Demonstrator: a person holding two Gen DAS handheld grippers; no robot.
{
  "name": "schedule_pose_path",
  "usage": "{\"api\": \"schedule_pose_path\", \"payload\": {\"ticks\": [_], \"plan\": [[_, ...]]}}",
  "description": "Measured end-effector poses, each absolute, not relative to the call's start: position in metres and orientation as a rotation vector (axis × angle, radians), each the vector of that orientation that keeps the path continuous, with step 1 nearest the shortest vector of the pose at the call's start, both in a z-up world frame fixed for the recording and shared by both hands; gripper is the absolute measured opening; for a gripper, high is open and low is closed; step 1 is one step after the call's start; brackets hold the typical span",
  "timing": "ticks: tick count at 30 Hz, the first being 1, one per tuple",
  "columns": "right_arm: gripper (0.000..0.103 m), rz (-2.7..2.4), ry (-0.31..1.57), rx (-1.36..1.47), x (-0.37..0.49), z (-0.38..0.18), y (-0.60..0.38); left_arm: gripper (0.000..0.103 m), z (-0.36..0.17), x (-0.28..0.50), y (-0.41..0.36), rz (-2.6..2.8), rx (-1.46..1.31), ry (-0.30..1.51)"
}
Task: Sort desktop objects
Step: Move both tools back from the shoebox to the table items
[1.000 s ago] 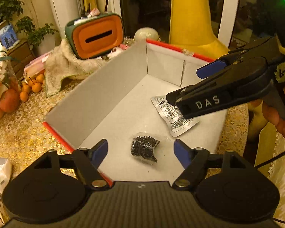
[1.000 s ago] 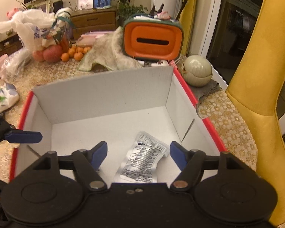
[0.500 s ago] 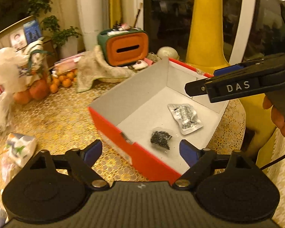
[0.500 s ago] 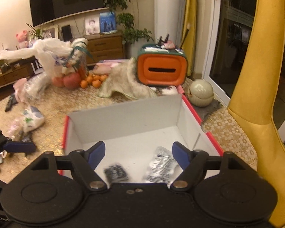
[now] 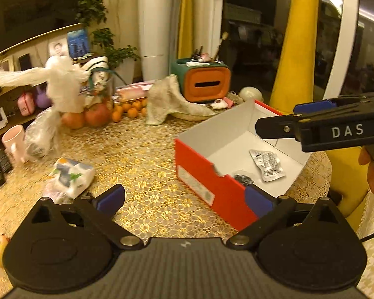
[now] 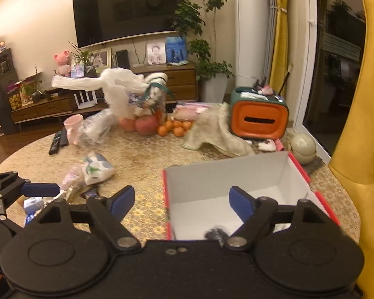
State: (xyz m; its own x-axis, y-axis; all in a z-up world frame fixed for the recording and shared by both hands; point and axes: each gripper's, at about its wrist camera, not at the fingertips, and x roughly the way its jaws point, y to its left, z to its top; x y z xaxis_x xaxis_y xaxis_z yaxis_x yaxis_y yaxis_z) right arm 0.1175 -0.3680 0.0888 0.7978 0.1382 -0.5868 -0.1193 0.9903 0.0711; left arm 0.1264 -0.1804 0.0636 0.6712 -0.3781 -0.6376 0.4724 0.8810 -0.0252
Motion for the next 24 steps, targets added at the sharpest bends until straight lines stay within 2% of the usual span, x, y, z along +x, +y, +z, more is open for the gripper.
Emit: {"api": "schedule_pose_path", "payload": {"ticks": [11, 19, 24], "plan": [[0.086, 0.217, 0.605, 0.067, 0.106, 0.088, -0.314, 0.103, 0.067, 0.105, -0.096, -0.364, 0.057, 0.627], [0.086, 0.251, 0.611, -0.006, 0.107, 0.074, -0.259, 0.103, 0.064, 0.09, -0.024, -0.227, -0.027, 0.566], [0.086, 0.182, 0.493, -0.041, 0.099, 0.066, -0.229, 0.103, 0.055, 0.083, 0.016, -0.159, -0.052, 0.536]]}}
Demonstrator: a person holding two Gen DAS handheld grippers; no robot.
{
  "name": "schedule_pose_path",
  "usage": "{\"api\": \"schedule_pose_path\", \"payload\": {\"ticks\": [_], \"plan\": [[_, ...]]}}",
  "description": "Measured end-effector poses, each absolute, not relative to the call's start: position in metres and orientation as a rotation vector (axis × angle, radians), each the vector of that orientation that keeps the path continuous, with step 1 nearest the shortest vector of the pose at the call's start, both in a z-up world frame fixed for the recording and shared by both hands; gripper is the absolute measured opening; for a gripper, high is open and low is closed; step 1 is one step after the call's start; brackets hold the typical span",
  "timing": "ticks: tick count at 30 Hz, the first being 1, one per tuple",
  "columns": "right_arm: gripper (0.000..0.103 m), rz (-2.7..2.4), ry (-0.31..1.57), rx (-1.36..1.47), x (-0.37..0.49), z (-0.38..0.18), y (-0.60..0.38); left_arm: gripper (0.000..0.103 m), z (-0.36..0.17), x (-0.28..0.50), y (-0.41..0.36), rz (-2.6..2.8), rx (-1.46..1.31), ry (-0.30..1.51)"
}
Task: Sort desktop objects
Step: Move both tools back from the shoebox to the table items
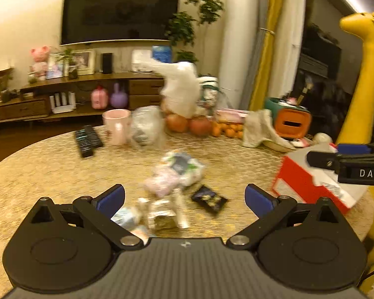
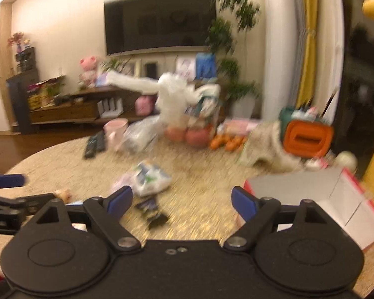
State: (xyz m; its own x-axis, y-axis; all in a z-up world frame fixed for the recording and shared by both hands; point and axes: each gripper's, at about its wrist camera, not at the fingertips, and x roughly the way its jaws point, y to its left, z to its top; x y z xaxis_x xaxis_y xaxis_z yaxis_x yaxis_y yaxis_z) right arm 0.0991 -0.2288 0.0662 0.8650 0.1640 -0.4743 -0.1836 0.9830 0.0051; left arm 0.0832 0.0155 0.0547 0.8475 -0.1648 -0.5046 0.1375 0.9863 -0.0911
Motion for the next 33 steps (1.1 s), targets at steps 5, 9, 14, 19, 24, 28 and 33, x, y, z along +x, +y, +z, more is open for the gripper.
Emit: {"api": "schedule_pose_path", "payload": {"ticks": [5, 9, 14, 19, 24, 28, 33], "plan": [[0.086, 0.179, 0.447, -0.109, 0.101, 0.053, -0.2, 0.103, 0.039, 0.076, 0.05, -0.106, -0.086, 0.521], [0.087, 0.22, 0.488, -0.097, 0.108, 0.042, -0.178, 0.103, 0.028, 0.071, 0.066, -0.069, -0.071, 0.502], [0.087, 0.255, 0.542, -0.111, 0.116, 0.026, -0.15, 0.103, 0.01, 0.072, 0.089, -0.04, -0.096, 0.537], [0.087, 0.258, 0.576, -0.134, 0.124, 0.012, -0.129, 0.103, -0.006, 0.07, 0.11, 0.014, -0.102, 0.557], [0.087, 0.267, 0.629, -0.11, 0.135, -0.007, -0.121, 0.103, -0.023, 0.074, 0.123, 0.014, -0.124, 0.597], [0.087, 0.267, 0.651, -0.129, 0.144, -0.021, -0.114, 0.103, -0.036, 0.078, 0.125, 0.007, -0.096, 0.603], [0.087, 0.27, 0.665, -0.115, 0.159, -0.033, -0.108, 0.103, -0.055, 0.091, 0.12, -0.028, -0.078, 0.649]]}}
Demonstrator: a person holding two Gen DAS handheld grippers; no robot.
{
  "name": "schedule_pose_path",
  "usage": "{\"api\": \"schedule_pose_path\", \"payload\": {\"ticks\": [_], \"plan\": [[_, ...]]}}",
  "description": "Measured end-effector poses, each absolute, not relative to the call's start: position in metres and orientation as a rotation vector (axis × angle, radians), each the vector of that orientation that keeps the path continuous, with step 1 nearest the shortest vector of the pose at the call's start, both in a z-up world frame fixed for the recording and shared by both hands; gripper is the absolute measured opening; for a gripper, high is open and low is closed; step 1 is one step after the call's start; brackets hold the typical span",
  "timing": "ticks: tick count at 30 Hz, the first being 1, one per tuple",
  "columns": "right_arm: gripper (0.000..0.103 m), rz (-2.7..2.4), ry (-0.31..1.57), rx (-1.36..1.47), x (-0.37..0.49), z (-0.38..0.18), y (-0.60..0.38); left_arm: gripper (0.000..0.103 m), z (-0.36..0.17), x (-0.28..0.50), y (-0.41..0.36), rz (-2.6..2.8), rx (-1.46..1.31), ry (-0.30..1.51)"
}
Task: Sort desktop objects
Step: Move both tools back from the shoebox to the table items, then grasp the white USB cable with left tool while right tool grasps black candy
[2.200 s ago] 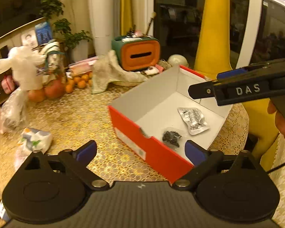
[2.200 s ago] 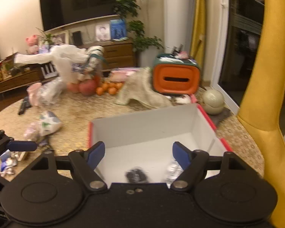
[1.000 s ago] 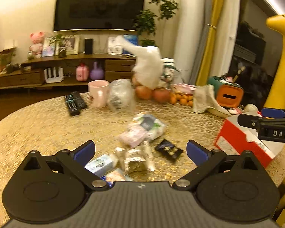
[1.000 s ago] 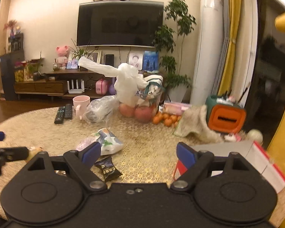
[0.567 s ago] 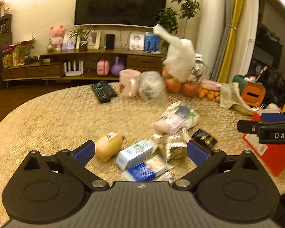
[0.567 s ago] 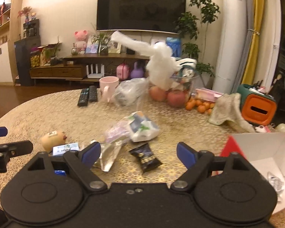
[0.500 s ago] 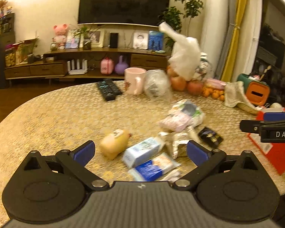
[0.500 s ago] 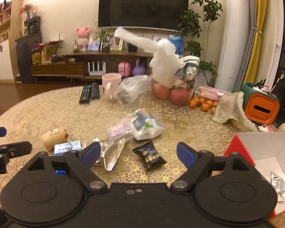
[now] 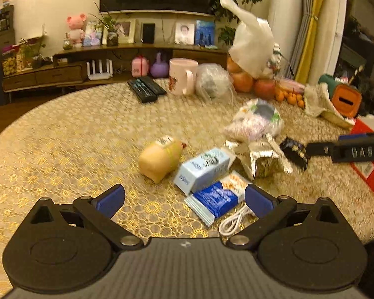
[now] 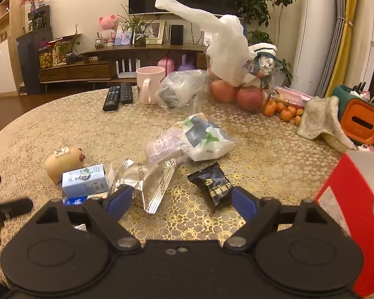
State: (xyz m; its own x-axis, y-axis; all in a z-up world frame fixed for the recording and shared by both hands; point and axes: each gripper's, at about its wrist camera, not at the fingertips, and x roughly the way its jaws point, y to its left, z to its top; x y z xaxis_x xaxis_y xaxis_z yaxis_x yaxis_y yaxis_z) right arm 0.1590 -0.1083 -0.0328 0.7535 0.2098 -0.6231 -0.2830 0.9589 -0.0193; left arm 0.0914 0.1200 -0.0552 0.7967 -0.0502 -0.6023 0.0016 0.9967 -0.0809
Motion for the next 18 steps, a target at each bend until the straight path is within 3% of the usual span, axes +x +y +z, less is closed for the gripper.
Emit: {"api": "schedule_pose_path", "payload": {"ticks": [11, 15, 18], "plan": [[0.085, 0.204, 0.7, -0.111, 0.203, -0.061, -0.136, 0.102, -0.081, 0.124, 0.1, -0.104, 0.034, 0.657], [0.085, 0.205, 0.719, -0.119, 0.214, -0.071, -0.142, 0.083, -0.087, 0.131, 0.086, -0.168, 0.114, 0.659], [0.085, 0.21, 0.734, -0.116, 0.219, -0.077, -0.146, 0.081, -0.088, 0.133, 0.079, -0.191, 0.149, 0.643]]}}
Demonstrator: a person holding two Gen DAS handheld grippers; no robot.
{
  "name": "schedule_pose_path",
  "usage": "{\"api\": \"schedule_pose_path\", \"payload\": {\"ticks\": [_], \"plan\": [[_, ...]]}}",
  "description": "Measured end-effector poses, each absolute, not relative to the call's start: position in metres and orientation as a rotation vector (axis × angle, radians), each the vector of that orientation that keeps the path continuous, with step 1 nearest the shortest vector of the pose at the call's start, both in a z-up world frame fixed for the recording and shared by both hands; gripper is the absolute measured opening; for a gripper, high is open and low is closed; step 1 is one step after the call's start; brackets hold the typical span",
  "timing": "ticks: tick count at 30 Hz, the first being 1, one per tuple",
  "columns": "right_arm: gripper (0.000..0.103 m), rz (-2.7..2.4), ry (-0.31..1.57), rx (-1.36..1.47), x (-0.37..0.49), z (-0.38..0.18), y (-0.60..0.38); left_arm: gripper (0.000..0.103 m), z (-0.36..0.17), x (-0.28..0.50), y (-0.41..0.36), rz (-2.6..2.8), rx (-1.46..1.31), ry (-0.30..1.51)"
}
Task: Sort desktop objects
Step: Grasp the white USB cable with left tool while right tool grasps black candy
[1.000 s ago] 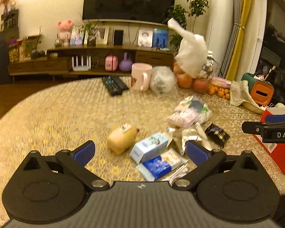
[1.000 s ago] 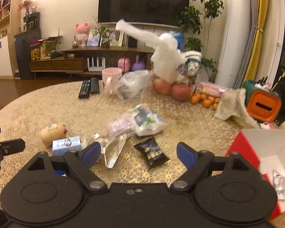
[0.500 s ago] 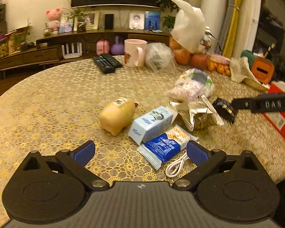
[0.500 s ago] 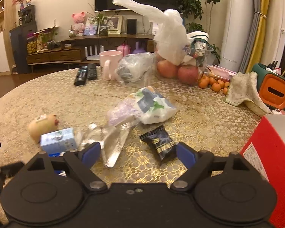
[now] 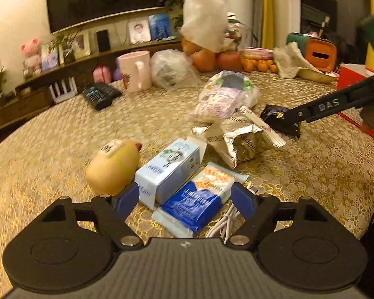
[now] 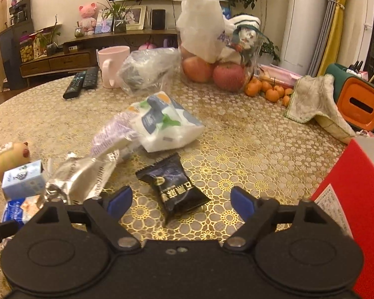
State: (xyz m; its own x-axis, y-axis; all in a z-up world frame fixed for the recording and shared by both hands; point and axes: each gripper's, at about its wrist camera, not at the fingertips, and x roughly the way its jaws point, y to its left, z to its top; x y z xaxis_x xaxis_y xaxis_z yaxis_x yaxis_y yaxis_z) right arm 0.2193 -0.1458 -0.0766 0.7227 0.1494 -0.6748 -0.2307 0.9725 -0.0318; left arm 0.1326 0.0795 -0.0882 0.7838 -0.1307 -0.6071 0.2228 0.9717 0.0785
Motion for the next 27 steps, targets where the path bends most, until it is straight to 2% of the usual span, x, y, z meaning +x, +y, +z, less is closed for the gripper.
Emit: {"api": "schedule_pose_path", "payload": {"ticks": [3, 20, 22, 23, 25, 27], "plan": [[0.085, 0.218, 0.743, -0.112, 0.224, -0.08, -0.148, 0.071, -0.088, 0.136, 0.076, -0.221, 0.17, 0.639], [0.085, 0.238, 0.751, -0.11, 0.234, -0.087, -0.153, 0.068, -0.092, 0.113, 0.047, -0.323, 0.193, 0.645], [0.085, 0.238, 0.751, -0.114, 0.234, -0.087, -0.153, 0.056, -0.094, 0.112, 0.044, -0.327, 0.205, 0.645], [0.085, 0.238, 0.751, -0.116, 0.236, -0.088, -0.153, 0.054, -0.095, 0.112, 0.042, -0.328, 0.21, 0.646], [0.085, 0.239, 0.751, -0.118, 0.238, -0.089, -0.154, 0.043, -0.097, 0.112, 0.042, -0.329, 0.216, 0.653], [0.085, 0.256, 0.749, -0.126, 0.24, -0.09, -0.153, 0.042, -0.099, 0.111, 0.039, -0.327, 0.22, 0.658]]}}
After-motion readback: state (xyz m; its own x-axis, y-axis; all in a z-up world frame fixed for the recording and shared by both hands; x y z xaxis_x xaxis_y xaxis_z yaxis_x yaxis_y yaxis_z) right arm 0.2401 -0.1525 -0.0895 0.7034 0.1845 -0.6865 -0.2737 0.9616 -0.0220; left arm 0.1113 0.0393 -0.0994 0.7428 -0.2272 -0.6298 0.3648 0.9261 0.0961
